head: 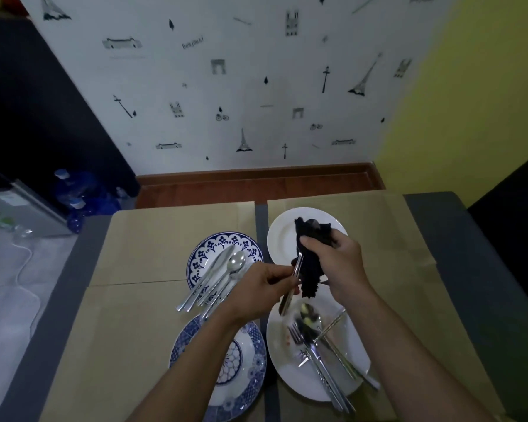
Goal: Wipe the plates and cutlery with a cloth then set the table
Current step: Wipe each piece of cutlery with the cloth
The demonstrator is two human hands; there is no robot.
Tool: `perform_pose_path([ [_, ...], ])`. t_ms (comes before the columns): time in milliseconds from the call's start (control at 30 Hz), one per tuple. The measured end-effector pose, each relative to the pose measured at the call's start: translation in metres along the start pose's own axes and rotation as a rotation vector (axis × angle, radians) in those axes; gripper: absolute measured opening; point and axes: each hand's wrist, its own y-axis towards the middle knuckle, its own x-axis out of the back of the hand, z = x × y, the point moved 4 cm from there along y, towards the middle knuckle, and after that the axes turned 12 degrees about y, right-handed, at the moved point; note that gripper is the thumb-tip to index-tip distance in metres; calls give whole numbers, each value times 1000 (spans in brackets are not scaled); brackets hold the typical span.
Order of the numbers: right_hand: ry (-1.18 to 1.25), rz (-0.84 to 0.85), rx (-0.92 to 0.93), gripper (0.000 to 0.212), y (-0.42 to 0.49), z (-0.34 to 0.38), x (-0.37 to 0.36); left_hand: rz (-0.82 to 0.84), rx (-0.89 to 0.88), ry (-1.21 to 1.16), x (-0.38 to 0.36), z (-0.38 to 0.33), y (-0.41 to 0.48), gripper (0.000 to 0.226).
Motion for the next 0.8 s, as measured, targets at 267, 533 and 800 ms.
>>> perform_pose_path([
  [267,22,48,-130,16,-9,-4,-14,-67,-3,0,21,-4,5,26],
  [533,8,103,-86,15,-27,-4,-22,-63,-6,46,35,-10,6,19],
  [800,-232,278,-112,18,-49,10,-32,-278,-51,79,82,-33,23,15],
])
